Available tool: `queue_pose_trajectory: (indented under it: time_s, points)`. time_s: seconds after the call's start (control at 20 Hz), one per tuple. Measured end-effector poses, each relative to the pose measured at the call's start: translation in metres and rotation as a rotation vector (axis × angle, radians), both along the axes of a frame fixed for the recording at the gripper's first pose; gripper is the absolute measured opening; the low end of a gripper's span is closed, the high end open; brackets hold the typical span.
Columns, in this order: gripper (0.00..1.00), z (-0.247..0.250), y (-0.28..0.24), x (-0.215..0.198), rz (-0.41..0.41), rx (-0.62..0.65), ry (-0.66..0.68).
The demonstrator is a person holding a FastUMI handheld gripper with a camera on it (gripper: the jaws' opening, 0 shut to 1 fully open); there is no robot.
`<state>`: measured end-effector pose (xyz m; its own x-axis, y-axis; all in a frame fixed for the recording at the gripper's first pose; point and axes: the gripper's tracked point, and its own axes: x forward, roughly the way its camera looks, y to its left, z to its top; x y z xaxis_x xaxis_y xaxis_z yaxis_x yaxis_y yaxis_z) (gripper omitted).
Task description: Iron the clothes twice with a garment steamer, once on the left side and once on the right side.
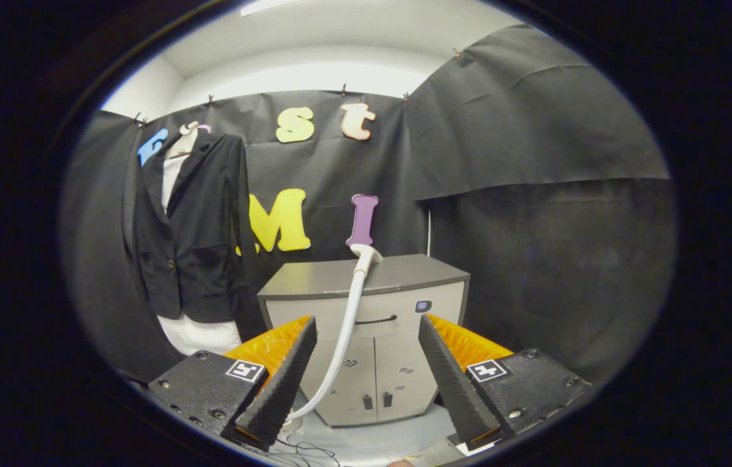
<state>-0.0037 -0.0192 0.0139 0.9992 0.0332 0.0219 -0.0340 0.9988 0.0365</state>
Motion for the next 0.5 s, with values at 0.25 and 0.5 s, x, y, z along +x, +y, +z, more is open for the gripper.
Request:
queue_pose_trajectory:
  time_s: [0.25, 0.5]
  points:
    - [0.99, 0.021, 0.01, -0.002, -0.042, 0.02, 0.002]
    - [0.98, 0.045, 0.031, 0.001, -0.034, 0.023, 0.004]
